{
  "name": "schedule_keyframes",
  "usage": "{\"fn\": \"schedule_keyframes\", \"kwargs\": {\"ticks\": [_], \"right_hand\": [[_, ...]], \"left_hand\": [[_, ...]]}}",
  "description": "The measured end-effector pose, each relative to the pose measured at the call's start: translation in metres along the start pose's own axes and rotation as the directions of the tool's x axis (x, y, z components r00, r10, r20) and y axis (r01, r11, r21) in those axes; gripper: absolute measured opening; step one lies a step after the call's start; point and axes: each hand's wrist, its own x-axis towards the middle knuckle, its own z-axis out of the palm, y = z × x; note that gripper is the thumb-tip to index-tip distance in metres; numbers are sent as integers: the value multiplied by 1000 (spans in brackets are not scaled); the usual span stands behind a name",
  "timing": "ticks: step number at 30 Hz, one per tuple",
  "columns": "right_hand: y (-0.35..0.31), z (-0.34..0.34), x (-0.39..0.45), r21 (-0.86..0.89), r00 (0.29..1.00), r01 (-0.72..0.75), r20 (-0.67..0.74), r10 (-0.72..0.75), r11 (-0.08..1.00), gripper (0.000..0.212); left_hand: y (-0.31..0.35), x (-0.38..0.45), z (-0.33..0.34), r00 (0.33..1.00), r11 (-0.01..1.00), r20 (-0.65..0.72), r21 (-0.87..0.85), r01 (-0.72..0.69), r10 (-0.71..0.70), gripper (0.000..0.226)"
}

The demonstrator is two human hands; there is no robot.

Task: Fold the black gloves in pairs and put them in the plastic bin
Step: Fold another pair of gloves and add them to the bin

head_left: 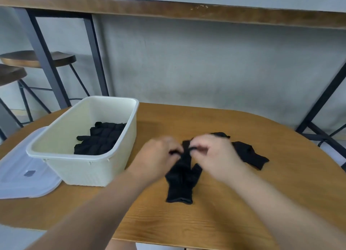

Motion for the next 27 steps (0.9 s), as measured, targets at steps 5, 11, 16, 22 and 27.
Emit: {"fn": "schedule_keyframes", "kwargs": {"ticks": [5,11,16,22,27], "right_hand": [[27,60,-46,-140,950,-61,295,100,988,18],[26,66,-47,-195,965,17,261,36,981,27],[28,64,-47,-15,972,-130,198,130,991,17],[28,63,-51,104,966,-171,216,145,980,16],[27,65,-56,-39,970,-60,232,67,997,18]], "left_hand": [[-26,-56,49,956,995,277,12,99,-98,19],[-27,-64,52,941,987,321,-85,139,-105,46],[-26,-67,54,956,983,263,-94,160,-130,47],[-28,-69,55,966,978,229,-139,153,-118,40],[-32,-70,59,973,984,206,-122,128,-102,36]]}}
